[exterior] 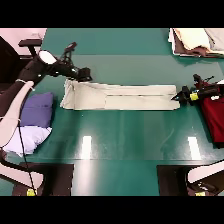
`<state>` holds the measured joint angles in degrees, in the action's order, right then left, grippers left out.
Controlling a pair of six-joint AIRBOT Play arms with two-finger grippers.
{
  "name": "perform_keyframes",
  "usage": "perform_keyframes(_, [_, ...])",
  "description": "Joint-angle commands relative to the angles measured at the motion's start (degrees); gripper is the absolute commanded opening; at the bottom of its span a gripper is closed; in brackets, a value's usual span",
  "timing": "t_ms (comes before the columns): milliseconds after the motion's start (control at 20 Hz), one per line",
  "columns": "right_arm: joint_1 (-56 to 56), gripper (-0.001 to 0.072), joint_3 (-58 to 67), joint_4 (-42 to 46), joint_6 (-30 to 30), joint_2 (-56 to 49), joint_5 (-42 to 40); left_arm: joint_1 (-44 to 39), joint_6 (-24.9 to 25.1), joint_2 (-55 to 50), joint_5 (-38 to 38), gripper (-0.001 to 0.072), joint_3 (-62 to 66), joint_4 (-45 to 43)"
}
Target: Fold the shirts.
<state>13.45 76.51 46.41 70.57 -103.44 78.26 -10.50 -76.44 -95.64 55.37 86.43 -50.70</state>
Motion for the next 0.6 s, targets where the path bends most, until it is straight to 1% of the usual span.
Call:
perform_keyframes(0, [-1.60,0.0014,1.75,-2.29,-2.67,-0.15,-0.07,-6.23,-0.76,-3.37,-3.08,0.0029,2.58,0.07])
perform_keyframes(100, [-1.60,0.0013,6.16,-2.38,-2.21,2.34,3.04,-8.72,-1.40,-6.56,-2.84,0.0029,5.86,0.09])
perform_keyframes(200, [-2.69,0.0013,11.04,-2.95,0.15,6.05,4.72,-11.23,-2.89,-10.16,-2.49,0.0029,9.29,0.13])
perform_keyframes(350, [-6.32,0.0013,18.08,-3.43,2.27,11.08,5.27,-15.08,-3.32,-15.63,-2.34,0.0029,14.16,0.15])
perform_keyframes(500, [-11.82,0.0013,25.70,-3.43,4.04,12.85,5.57,-17.97,-6.10,-20.24,-2.05,0.0029,18.25,0.11])
perform_keyframes(550, [-13.75,0.0012,28.24,-3.41,5.11,12.83,5.95,-18.47,-6.29,-21.11,-1.88,0.0029,18.75,0.15])
